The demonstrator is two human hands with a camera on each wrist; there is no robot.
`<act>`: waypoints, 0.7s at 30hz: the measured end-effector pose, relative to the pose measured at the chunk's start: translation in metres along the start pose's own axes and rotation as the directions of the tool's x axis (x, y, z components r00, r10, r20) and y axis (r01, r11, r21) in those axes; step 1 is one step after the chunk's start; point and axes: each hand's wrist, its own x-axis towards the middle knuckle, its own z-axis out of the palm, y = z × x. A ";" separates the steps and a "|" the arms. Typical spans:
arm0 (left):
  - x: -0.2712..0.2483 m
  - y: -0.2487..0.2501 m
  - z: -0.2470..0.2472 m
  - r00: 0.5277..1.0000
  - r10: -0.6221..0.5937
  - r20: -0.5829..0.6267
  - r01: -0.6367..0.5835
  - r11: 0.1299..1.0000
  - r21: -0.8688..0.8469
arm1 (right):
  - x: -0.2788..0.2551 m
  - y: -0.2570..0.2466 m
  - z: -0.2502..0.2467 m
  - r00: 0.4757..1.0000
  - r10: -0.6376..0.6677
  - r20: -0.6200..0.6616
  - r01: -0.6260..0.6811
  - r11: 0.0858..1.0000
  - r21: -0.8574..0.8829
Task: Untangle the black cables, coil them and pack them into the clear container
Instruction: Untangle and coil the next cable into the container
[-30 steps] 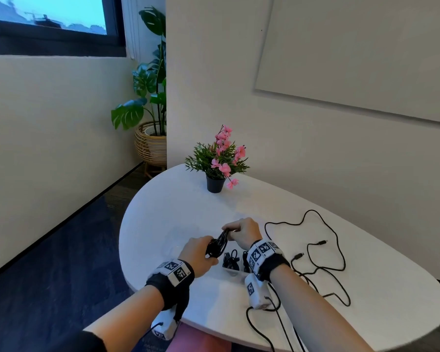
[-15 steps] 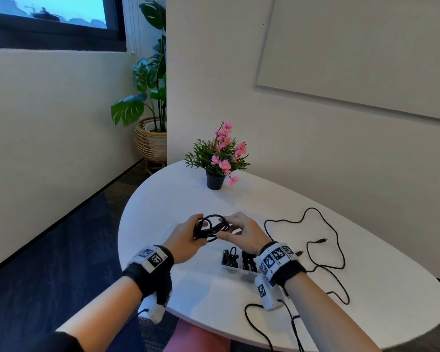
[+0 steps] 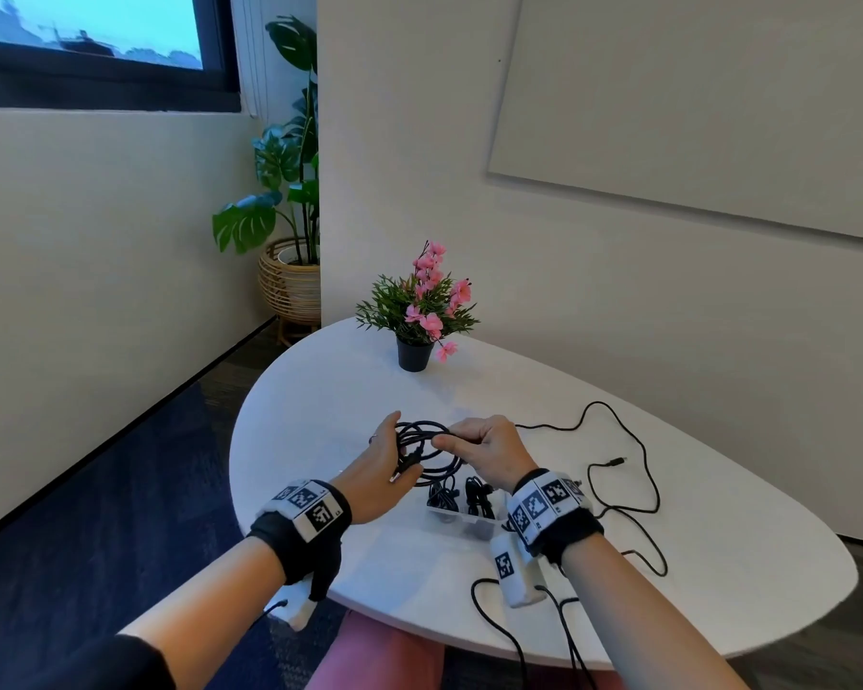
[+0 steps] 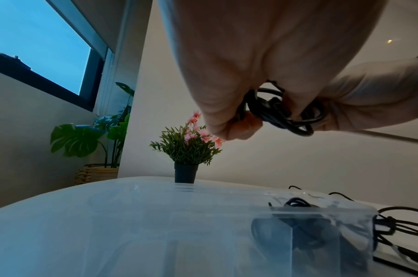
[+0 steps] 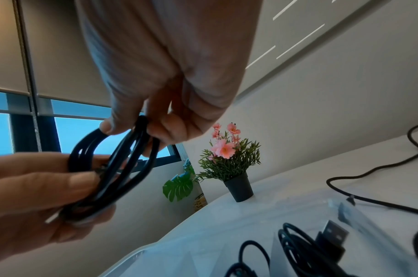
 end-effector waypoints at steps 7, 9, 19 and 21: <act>-0.003 0.013 -0.001 0.998 0.027 -0.053 -0.024 0.998 0.049 | -0.005 -0.007 -0.004 0.998 0.018 -0.053 -0.019 1.000 -0.024; -0.001 0.014 -0.001 0.998 -0.004 -0.067 0.006 1.000 0.022 | -0.006 -0.007 -0.002 0.996 0.020 -0.092 -0.022 0.999 -0.024; 0.001 0.019 -0.012 0.999 0.001 0.038 -0.001 1.000 -0.010 | -0.009 -0.003 -0.014 0.986 0.042 -0.161 -0.043 0.999 -0.001; 0.000 0.016 -0.023 0.994 0.003 0.106 0.001 0.999 -0.040 | -0.012 -0.003 -0.021 0.995 0.056 -0.088 -0.055 0.998 0.011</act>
